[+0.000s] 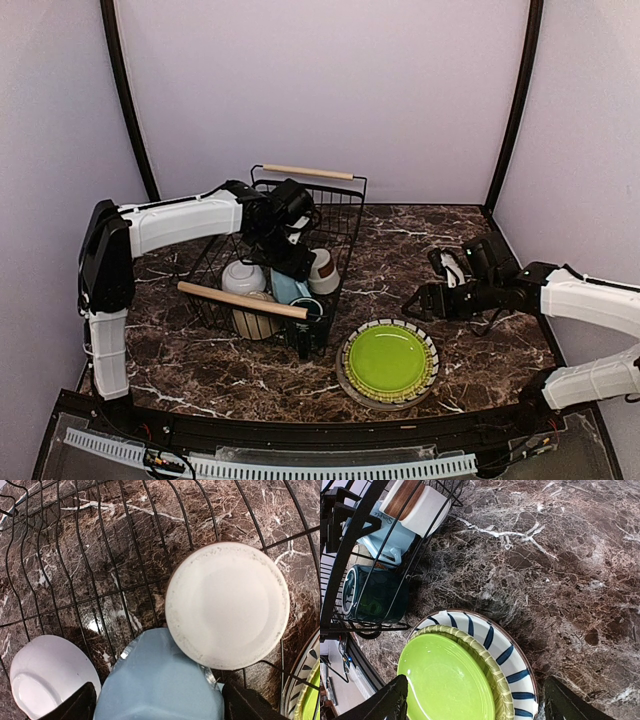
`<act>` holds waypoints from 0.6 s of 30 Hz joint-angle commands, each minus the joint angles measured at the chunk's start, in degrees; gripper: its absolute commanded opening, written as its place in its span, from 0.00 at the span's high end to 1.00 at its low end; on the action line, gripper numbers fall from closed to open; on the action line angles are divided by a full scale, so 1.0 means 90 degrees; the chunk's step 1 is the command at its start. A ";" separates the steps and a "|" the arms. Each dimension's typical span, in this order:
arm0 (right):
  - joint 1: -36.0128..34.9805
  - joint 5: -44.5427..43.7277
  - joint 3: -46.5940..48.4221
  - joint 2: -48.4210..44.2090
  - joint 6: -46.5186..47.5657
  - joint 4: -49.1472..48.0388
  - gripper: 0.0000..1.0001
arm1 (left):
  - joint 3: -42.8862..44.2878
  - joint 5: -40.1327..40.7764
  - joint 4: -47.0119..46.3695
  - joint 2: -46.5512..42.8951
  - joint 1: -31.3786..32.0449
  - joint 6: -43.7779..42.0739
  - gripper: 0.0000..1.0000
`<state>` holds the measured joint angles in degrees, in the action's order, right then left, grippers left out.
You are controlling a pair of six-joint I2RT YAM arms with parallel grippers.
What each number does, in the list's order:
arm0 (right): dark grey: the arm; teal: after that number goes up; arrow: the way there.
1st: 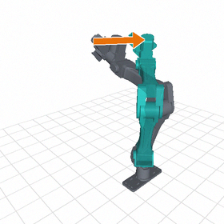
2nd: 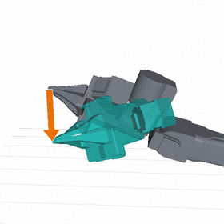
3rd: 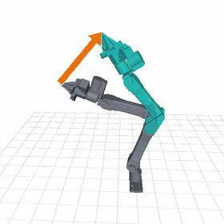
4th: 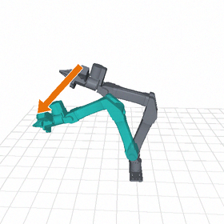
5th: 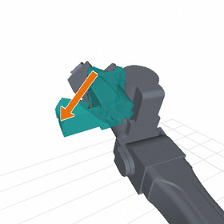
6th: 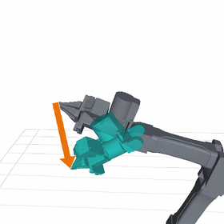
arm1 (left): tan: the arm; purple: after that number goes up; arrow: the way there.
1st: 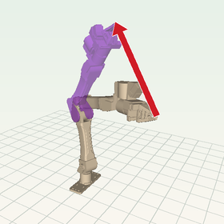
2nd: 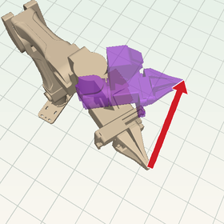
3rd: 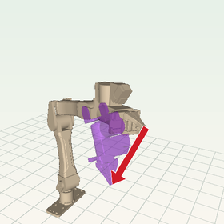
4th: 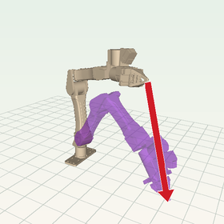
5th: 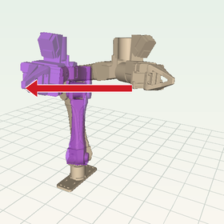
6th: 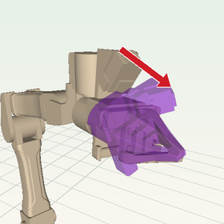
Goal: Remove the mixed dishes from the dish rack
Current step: Grab the cup from the dish rack.
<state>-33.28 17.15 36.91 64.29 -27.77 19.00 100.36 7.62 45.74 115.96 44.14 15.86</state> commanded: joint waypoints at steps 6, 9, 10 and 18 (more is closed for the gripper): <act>-0.0026 0.0077 -0.0022 0.0011 -0.0047 -0.0276 0.09 | 0.0161 0.0138 0.0502 -0.0050 0.0110 -0.0001 0.16; -0.0031 0.0078 -0.0047 -0.0005 -0.0058 -0.0294 0.09 | 0.0153 0.0121 0.0508 -0.0042 0.0122 0.0006 0.18; -0.0027 0.0086 -0.0048 -0.0005 -0.0059 -0.0295 0.09 | 0.0156 0.0116 0.0505 -0.0047 0.0124 0.0003 0.20; -0.0030 0.0090 0.0006 0.0024 -0.0049 -0.0305 0.09 | 0.0255 0.0073 0.0554 -0.0056 0.0125 -0.0011 0.38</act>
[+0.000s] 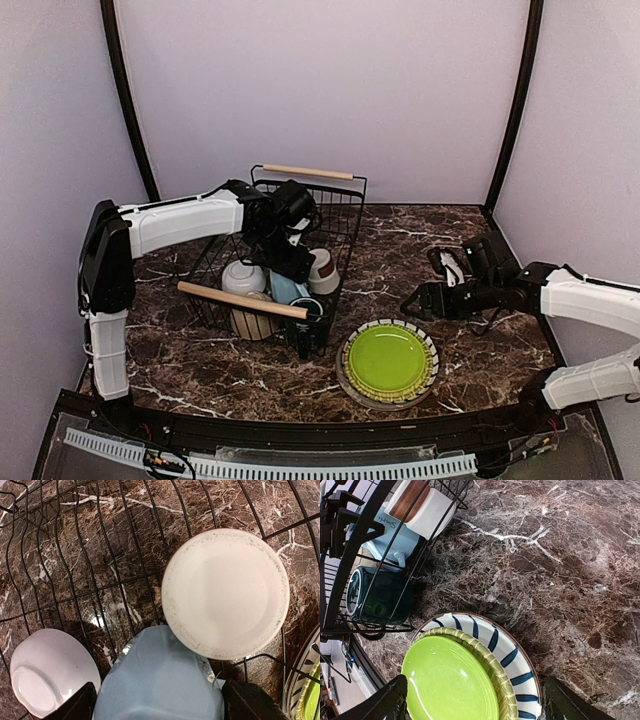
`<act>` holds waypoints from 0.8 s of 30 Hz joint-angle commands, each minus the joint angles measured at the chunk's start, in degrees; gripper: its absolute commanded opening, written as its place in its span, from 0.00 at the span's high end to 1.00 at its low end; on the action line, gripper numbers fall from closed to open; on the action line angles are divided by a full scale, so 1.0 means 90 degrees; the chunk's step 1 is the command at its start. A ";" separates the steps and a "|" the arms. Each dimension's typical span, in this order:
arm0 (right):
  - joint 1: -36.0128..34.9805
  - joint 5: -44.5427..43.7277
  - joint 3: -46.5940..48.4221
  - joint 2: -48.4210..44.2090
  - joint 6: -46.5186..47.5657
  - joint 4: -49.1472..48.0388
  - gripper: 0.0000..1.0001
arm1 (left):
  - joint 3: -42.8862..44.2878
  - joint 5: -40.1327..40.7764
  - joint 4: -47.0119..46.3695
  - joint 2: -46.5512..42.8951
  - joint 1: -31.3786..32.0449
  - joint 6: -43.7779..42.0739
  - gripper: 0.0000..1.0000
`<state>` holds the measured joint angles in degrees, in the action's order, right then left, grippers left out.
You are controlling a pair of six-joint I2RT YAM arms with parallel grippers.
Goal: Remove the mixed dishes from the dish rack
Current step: Grab the cup from the dish rack.
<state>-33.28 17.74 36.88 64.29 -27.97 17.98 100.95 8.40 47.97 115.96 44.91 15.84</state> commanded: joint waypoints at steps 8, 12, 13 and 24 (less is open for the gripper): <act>-0.0033 0.0012 0.0053 0.0034 0.0001 -0.0191 0.08 | 0.0303 0.0105 0.0373 -0.0163 0.0040 -0.0022 0.57; -0.0033 0.0001 0.0086 0.0049 0.0025 -0.0191 0.08 | 0.0408 0.0172 0.0356 -0.0277 0.0040 -0.0038 0.68; -0.0032 -0.0002 0.0091 0.0051 0.0030 -0.0191 0.08 | 0.0421 0.0181 0.0347 -0.0292 0.0040 -0.0039 0.70; -0.0031 -0.0012 0.0072 0.0030 0.0020 -0.0268 0.08 | 0.0561 0.0208 0.0397 -0.0485 0.0040 -0.0032 0.91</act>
<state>-33.28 17.93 36.88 64.55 -27.92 17.76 103.26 9.65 50.52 116.03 44.91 15.79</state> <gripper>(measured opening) 0.919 0.813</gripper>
